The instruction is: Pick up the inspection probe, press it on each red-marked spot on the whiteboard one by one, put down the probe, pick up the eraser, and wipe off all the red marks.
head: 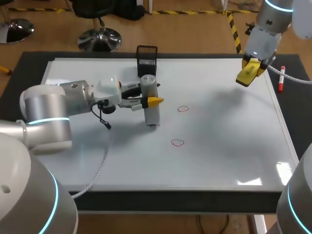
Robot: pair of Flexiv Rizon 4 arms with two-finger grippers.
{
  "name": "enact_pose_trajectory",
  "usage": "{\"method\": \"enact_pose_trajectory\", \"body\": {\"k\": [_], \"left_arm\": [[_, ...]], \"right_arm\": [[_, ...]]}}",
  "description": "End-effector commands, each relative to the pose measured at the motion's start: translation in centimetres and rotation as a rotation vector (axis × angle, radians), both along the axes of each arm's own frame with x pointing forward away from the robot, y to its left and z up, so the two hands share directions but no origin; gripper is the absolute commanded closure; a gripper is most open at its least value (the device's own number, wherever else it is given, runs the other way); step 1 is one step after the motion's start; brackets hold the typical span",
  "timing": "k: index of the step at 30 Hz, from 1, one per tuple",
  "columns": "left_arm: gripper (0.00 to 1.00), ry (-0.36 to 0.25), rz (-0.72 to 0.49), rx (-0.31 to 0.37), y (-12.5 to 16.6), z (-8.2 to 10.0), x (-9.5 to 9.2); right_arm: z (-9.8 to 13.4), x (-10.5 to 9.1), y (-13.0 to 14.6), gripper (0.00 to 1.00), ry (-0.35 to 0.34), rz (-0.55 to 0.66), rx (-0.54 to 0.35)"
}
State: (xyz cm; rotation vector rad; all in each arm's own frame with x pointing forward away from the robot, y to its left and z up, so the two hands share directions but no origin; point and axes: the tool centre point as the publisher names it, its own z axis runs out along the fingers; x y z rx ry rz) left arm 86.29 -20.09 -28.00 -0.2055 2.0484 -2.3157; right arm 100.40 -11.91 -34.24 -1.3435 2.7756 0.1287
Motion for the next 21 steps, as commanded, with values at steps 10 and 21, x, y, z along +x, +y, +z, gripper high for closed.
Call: {"method": "enact_pose_trajectory", "body": {"k": [10, 21], "left_arm": [[1.00, -0.006, -0.020, -0.006, -0.4, -0.9, -0.5], [1.00, -0.007, -0.033, -0.005, -0.4, -1.7, -0.7]], "right_arm": [[0.1, 0.0, -0.1, 1.00, 0.000, 0.002, -0.003], [0.1, 0.0, -0.1, 1.00, 0.000, 0.002, -0.003]]}}
